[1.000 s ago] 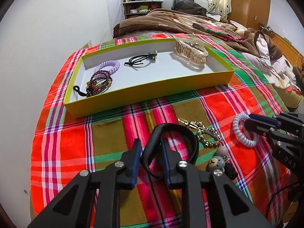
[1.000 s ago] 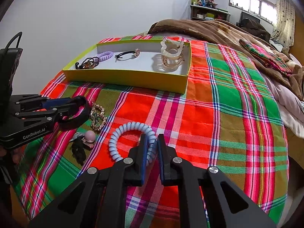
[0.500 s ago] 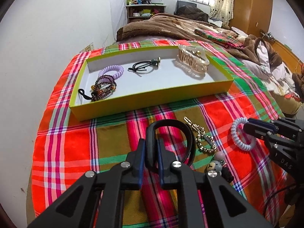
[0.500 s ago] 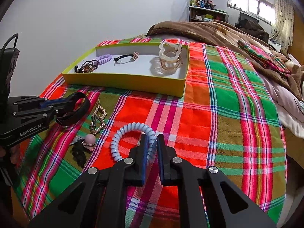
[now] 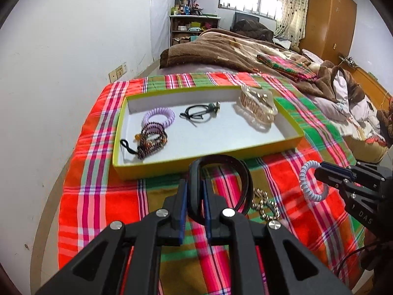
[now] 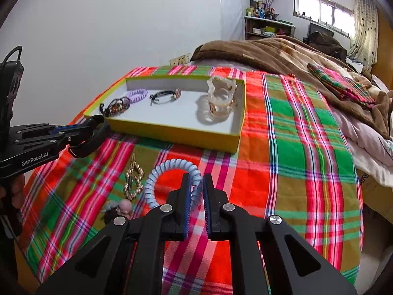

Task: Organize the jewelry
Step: 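Carry the black band with left tool while right tool carries the blue coil tie into the box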

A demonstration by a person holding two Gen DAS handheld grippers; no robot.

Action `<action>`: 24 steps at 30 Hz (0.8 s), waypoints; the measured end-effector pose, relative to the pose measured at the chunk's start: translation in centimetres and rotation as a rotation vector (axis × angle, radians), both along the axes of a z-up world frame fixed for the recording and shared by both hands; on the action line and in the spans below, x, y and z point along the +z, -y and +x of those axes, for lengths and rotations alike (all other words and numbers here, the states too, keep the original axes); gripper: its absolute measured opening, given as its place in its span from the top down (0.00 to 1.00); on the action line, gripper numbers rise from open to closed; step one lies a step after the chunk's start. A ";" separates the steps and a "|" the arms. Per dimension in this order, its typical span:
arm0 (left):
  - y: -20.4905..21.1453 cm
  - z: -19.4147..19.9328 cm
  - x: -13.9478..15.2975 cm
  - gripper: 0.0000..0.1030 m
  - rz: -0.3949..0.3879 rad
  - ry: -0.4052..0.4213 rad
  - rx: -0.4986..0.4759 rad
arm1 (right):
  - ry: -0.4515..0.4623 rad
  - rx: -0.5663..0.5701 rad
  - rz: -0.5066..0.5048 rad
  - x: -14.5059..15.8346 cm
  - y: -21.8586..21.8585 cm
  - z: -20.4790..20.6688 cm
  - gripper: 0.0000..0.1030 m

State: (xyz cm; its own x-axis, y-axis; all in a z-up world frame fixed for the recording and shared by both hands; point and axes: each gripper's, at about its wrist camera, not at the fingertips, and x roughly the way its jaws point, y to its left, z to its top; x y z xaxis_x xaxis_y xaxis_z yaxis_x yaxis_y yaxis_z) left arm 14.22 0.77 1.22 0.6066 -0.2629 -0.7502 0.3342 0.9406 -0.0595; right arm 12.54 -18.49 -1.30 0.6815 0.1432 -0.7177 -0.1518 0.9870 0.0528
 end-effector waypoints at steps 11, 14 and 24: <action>-0.4 2.7 1.7 0.88 -0.012 0.031 0.016 | 0.033 0.015 0.002 1.7 -0.7 2.2 0.91; -0.6 3.5 2.1 0.88 -0.015 0.037 0.021 | 0.040 0.019 -0.004 2.0 -0.9 2.9 0.91; -0.7 7.4 2.3 0.88 -0.029 0.025 0.039 | 0.033 0.014 -0.001 2.5 -1.3 6.6 0.91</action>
